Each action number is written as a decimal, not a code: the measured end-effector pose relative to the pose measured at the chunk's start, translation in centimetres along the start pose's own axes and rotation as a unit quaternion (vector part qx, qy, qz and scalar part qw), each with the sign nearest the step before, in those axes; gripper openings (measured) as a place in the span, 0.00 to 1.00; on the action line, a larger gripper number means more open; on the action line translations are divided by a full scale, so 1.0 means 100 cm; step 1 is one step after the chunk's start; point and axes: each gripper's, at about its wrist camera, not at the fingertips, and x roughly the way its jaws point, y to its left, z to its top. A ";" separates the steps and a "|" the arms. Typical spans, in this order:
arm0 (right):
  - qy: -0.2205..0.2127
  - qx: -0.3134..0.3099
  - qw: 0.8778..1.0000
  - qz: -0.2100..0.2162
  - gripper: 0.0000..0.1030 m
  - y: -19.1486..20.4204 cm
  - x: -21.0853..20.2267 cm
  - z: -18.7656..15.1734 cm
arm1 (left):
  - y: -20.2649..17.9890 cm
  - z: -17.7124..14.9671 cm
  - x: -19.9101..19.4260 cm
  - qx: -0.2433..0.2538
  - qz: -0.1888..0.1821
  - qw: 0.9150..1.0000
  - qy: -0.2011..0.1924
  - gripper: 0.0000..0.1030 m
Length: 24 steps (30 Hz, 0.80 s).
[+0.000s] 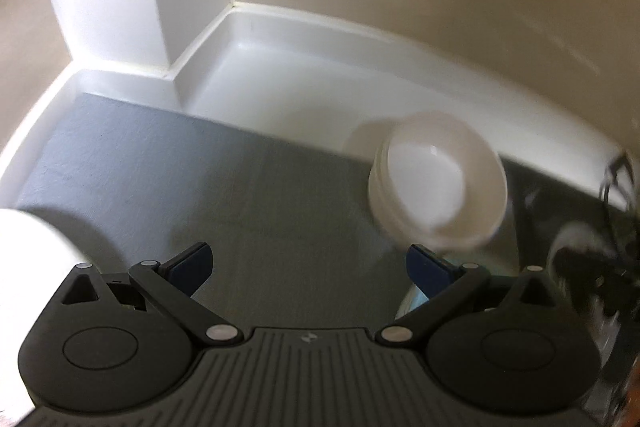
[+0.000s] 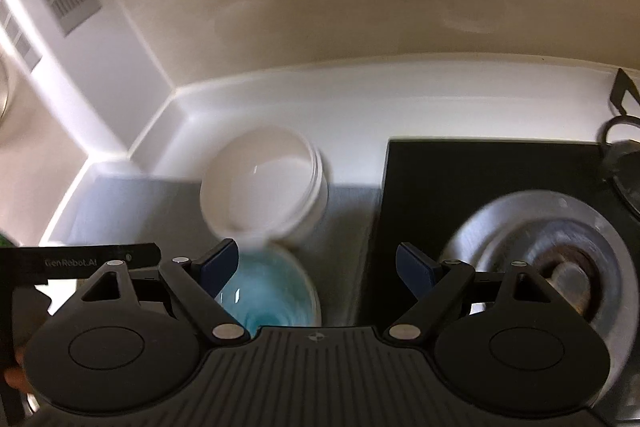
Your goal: Organize plates and bowls
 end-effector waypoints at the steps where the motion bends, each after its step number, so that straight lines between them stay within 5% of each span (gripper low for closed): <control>1: -0.002 0.004 1.000 -0.001 0.84 0.000 0.007 0.004 | -0.001 0.006 0.007 -0.005 -0.005 1.000 0.000 1.00; 4: 0.013 -0.004 1.000 -0.001 0.77 0.004 0.030 0.014 | -0.007 0.022 0.030 -0.012 -0.008 1.000 0.007 1.00; 12: 0.029 0.031 0.999 -0.025 0.77 0.001 0.077 0.028 | -0.014 0.045 0.075 -0.025 -0.020 0.999 0.038 0.99; 14: 0.034 0.032 0.999 -0.028 0.65 0.001 0.085 0.027 | -0.017 0.047 0.078 -0.023 -0.009 0.999 0.033 0.85; 15: 0.038 0.030 0.998 -0.031 0.44 0.001 0.089 0.026 | -0.018 0.047 0.079 -0.021 -0.006 0.999 0.032 0.68; 16: 0.044 0.030 0.998 -0.028 0.41 0.002 0.093 0.026 | -0.018 0.048 0.080 -0.026 -0.020 0.999 0.036 0.54; 17: 0.041 0.035 0.999 -0.006 0.27 0.002 0.093 0.026 | -0.017 0.048 0.077 -0.036 -0.040 0.998 0.035 0.43; 18: 0.040 0.035 0.999 0.005 0.20 0.005 0.093 0.027 | -0.019 0.047 0.074 -0.037 -0.051 0.997 0.034 0.21; 19: 0.039 0.025 0.999 0.003 0.20 0.009 0.092 0.028 | -0.023 0.047 0.070 -0.029 -0.052 0.998 0.033 0.09; 24: 0.007 -0.013 1.000 0.005 0.17 0.032 0.080 0.031 | -0.009 0.044 0.035 -0.034 -0.046 0.998 0.008 0.07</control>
